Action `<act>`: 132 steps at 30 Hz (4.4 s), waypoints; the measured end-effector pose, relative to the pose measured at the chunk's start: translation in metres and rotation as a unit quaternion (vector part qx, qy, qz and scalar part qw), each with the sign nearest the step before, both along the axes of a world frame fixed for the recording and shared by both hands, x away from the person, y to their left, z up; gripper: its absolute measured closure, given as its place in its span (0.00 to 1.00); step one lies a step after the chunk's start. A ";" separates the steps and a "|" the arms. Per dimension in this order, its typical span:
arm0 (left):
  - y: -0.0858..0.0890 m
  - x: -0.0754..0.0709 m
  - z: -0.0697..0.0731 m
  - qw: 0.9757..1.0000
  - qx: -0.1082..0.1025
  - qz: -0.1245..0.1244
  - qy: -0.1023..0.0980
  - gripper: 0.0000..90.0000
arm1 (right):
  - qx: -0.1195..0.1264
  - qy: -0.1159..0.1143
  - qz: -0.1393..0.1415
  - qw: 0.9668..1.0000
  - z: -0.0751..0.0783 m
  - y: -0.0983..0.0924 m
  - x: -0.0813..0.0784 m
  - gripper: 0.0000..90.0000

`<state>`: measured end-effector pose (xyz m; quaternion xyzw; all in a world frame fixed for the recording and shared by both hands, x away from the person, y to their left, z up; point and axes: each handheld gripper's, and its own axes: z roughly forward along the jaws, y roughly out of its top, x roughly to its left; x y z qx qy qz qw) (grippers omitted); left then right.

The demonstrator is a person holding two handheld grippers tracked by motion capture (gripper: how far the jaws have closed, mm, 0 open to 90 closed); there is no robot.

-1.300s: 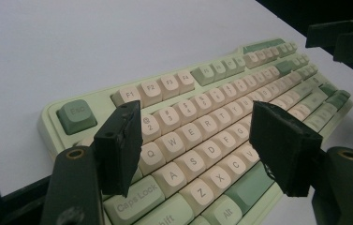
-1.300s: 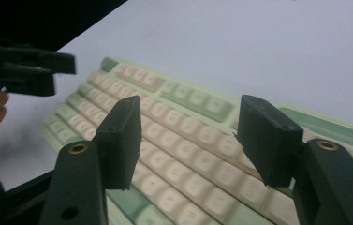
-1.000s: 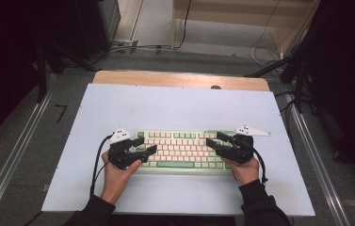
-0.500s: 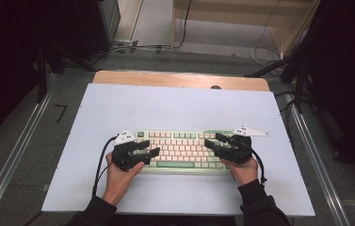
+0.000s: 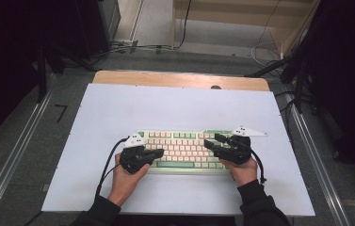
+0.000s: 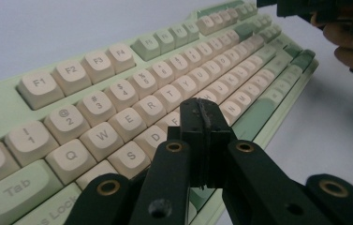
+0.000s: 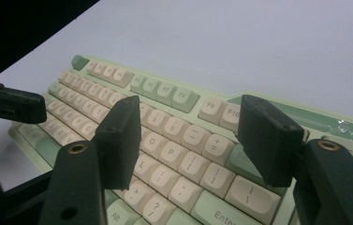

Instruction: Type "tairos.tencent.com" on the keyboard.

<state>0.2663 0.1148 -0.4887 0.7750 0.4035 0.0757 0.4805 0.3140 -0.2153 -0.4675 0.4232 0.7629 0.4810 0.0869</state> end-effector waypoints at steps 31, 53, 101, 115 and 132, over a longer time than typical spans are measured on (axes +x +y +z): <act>0.000 0.001 0.002 1.000 -0.008 0.014 -0.013 0.76 | 0.003 0.001 0.005 1.000 -0.001 0.002 -0.001 0.44; 0.013 0.011 0.001 0.997 -0.020 0.071 -0.010 0.84 | -0.001 0.002 -0.003 1.000 -0.002 -0.004 -0.007 0.44; 0.000 0.028 -0.006 0.997 0.035 0.068 0.004 1.00 | -0.001 0.004 -0.029 1.000 -0.003 -0.020 -0.018 0.44; 0.008 0.022 0.004 0.996 0.003 0.081 -0.033 0.60 | 0.000 0.004 -0.029 1.000 -0.003 -0.021 -0.017 0.44; 0.032 0.014 0.003 0.991 -0.030 0.129 -0.021 0.40 | -0.040 -0.027 0.060 0.997 -0.004 0.020 -0.019 0.97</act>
